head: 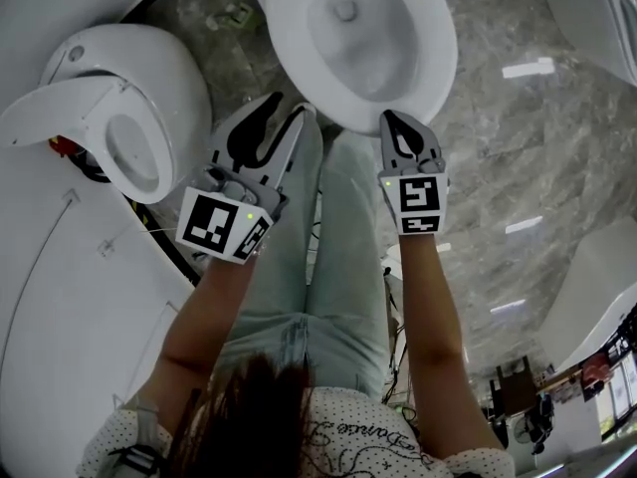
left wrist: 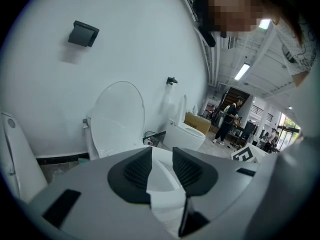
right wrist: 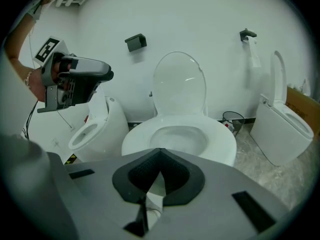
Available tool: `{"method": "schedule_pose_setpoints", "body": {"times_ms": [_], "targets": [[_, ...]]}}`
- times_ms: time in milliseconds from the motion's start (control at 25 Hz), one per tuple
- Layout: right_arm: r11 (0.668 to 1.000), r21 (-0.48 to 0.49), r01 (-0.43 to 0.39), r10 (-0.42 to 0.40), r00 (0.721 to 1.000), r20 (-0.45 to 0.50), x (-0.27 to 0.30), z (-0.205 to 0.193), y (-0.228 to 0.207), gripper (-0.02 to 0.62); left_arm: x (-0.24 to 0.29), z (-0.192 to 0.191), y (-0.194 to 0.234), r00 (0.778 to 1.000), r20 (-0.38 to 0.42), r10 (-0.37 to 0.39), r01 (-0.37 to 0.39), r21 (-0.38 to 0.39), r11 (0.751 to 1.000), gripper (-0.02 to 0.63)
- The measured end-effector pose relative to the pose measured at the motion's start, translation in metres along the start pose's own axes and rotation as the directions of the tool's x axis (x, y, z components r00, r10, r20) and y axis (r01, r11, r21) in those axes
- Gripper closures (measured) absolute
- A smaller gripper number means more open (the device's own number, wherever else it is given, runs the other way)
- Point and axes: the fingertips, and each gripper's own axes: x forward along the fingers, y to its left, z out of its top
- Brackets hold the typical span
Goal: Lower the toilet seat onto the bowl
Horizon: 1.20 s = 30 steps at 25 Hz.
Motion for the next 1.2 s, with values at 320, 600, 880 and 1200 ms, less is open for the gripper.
{"method": "schedule_pose_setpoints", "body": {"times_ms": [320, 600, 880, 1200], "targets": [[1.000, -0.017, -0.027, 0.026, 0.998, -0.062, 0.019, -0.043, -0.004, 0.584, -0.002, -0.030, 0.005, 0.998, -0.032, 0.048, -0.049, -0.006, 0.999, 0.509], [0.999, -0.016, -0.039, 0.037, 0.994, -0.104, 0.036, -0.076, -0.008, 0.584, -0.005, -0.060, 0.006, 0.996, -0.045, 0.073, -0.075, -0.037, 0.997, 0.522], [0.998, -0.018, -0.060, 0.057, 0.987, -0.150, 0.054, -0.105, -0.010, 0.584, -0.007, -0.083, 0.001, 0.994, -0.067, 0.086, -0.090, -0.056, 0.994, 0.529], [0.996, -0.018, -0.092, 0.085, 0.969, -0.234, 0.075, -0.133, -0.014, 0.584, -0.006, -0.092, 0.000, 0.992, -0.072, 0.104, -0.109, -0.071, 0.992, 0.535]]}}
